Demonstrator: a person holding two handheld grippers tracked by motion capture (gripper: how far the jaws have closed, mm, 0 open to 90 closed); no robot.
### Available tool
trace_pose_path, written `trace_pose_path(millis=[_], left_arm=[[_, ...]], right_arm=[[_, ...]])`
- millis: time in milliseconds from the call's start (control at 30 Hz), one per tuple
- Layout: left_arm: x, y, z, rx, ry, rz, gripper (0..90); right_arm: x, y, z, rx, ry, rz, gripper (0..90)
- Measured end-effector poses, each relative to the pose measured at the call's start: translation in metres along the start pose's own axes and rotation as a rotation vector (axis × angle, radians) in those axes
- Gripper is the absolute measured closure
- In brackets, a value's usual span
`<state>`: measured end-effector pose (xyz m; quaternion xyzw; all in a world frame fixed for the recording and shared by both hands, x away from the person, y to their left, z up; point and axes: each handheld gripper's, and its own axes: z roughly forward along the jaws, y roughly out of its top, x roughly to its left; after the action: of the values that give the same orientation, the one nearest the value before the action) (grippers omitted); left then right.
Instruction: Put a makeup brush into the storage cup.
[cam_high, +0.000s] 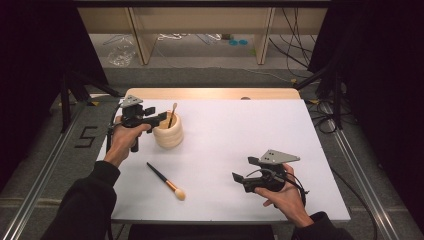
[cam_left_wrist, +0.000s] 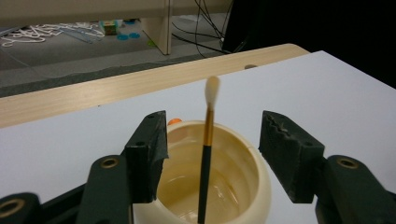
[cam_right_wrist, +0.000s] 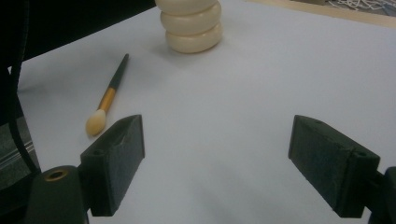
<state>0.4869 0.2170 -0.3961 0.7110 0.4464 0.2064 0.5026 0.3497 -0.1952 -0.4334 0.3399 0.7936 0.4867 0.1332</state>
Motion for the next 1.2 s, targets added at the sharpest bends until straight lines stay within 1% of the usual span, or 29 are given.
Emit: trace_pose_path(millis=[100, 167, 233, 300, 333, 367, 400, 433, 467, 500, 533, 567, 600, 667, 700, 767, 800, 833, 867, 900, 933, 1033, 1067, 1100, 1200], left_arm=[[-0.005, 0.001, -0.006, 0.012, -0.029, 0.020, 40.1], [-0.011, 0.001, -0.009, 0.011, -0.051, 0.023, 38.7], [-0.017, 0.001, -0.013, 0.017, -0.065, 0.042, 37.9], [-0.022, 0.001, -0.018, 0.021, -0.081, 0.068, 37.5], [-0.024, 0.001, -0.020, 0.023, -0.089, 0.075, 36.7], [-0.027, 0.001, -0.023, 0.022, -0.095, 0.095, 36.4], [-0.029, 0.000, -0.026, 0.025, -0.106, 0.098, 36.4], [-0.032, -0.002, -0.029, 0.034, -0.118, 0.110, 36.2], [-0.034, -0.004, -0.032, 0.042, -0.118, 0.126, 36.0], [-0.035, -0.006, -0.033, 0.045, -0.122, 0.118, 36.0], [-0.036, -0.008, -0.035, 0.052, -0.129, 0.133, 36.0], [-0.037, -0.011, -0.038, 0.058, -0.138, 0.140, 35.9], [-0.038, -0.013, -0.039, 0.064, -0.144, 0.134, 35.9], [-0.040, -0.017, -0.043, 0.070, -0.154, 0.153, 35.9], [-0.041, -0.019, -0.045, 0.079, -0.160, 0.151, 35.9], [-0.043, -0.022, -0.048, 0.087, -0.166, 0.164, 35.8], [-0.043, -0.024, -0.049, 0.085, -0.174, 0.176, 35.7], [-0.044, -0.025, -0.050, 0.102, -0.180, 0.176, 35.6], [-0.045, -0.026, -0.052, 0.111, -0.179, 0.184, 35.5], [-0.045, -0.027, -0.052, 0.114, -0.189, 0.197, 35.5], [-0.045, -0.028, -0.053, 0.127, -0.205, 0.193, 35.3], [-0.046, -0.034, -0.055, 0.146, -0.211, 0.210, 34.6], [-0.047, -0.036, -0.055, 0.152, -0.220, 0.217, 34.2], [-0.048, -0.037, -0.055, 0.165, -0.218, 0.220, 34.0], [-0.050, -0.044, -0.055, 0.187, -0.226, 0.242, 33.3]], right_arm=[[0.000, 0.000, 0.000, 0.001, 0.000, 0.001, 19.4], [0.000, 0.000, 0.000, 0.001, 0.001, 0.001, 19.4], [0.000, 0.000, 0.000, 0.000, 0.000, 0.000, 19.4], [0.000, -0.001, 0.002, -0.020, 0.012, 0.002, 19.4], [-0.001, -0.001, 0.002, -0.018, 0.012, 0.001, 19.4], [0.000, 0.000, 0.000, -0.004, 0.005, 0.001, 19.4], [0.000, 0.000, 0.001, -0.006, 0.005, 0.001, 19.4], [0.000, 0.000, 0.001, -0.006, 0.005, 0.001, 19.4], [0.000, 0.000, 0.000, 0.000, 0.001, 0.000, 19.4], [0.000, 0.000, 0.000, 0.000, 0.001, 0.001, 19.4], [0.000, 0.000, 0.000, 0.000, 0.000, 0.000, 19.4], [0.000, 0.000, 0.000, 0.001, 0.000, 0.000, 19.4], [0.000, 0.000, 0.000, 0.001, 0.001, 0.002, 19.4], [0.000, 0.000, 0.000, 0.002, 0.000, 0.003, 19.5], [0.000, 0.000, 0.000, 0.002, 0.001, 0.003, 19.5], [0.000, 0.000, 0.000, 0.003, 0.000, 0.002, 19.5], [0.000, 0.000, 0.002, -0.011, 0.010, 0.001, 19.4], [0.000, 0.000, 0.001, 0.002, 0.011, 0.001, 19.5], [0.000, 0.000, 0.001, 0.001, 0.012, 0.001, 19.5], [0.000, 0.000, 0.001, 0.002, 0.011, 0.001, 19.4], [0.000, 0.000, 0.001, 0.002, 0.012, 0.001, 19.5], [0.001, 0.000, 0.000, 0.000, 0.018, 0.003, 19.5], [0.001, 0.000, 0.001, -0.003, 0.015, 0.001, 19.5], [0.001, 0.000, 0.000, -0.005, 0.008, 0.002, 19.5], [0.001, 0.000, 0.000, -0.002, 0.011, 0.000, 19.5]])
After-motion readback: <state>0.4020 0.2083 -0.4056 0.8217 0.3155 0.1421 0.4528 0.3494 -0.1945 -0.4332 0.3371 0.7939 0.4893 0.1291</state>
